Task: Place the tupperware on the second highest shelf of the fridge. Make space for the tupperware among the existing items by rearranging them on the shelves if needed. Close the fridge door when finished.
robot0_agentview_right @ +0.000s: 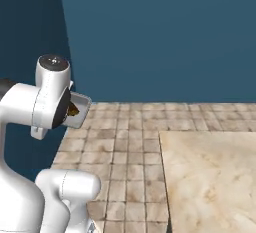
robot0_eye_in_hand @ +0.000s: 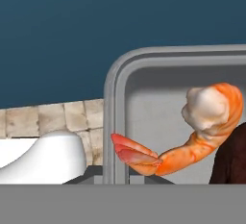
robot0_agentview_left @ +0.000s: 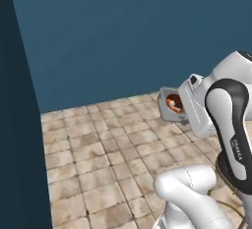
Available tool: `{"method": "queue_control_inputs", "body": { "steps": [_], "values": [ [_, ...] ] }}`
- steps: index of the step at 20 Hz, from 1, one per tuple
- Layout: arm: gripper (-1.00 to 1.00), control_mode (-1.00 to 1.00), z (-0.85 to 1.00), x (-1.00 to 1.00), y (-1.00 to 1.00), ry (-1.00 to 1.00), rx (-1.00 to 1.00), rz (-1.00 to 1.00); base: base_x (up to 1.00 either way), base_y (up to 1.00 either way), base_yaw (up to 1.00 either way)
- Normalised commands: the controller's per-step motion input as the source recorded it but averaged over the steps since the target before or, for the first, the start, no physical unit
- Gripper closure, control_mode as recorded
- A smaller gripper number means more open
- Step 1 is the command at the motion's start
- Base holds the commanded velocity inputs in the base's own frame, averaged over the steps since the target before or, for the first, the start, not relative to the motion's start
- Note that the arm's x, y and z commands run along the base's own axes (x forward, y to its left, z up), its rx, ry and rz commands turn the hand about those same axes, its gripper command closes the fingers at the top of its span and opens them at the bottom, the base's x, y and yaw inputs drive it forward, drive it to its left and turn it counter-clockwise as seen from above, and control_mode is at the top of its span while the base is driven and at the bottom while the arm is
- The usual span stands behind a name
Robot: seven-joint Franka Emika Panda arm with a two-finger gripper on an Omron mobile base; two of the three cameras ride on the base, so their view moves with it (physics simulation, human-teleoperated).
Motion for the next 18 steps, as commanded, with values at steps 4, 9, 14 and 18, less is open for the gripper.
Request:
{"method": "queue_control_inputs", "body": {
  "steps": [4,9,14,18],
  "values": [
    [1.00,1.00,0.00,0.00,0.00,0.00,0.00,0.00,1.00,0.24,-0.41],
    [1.00,1.00,0.00,0.00,0.00,0.00,0.00,0.00,1.00,0.21,-0.44],
    [1.00,1.00,0.00,0.00,0.00,0.00,0.00,0.00,1.00,0.18,-0.49],
    [1.00,1.00,0.00,0.00,0.00,0.00,0.00,0.00,0.98,0.07,-0.54]
  ]
}}
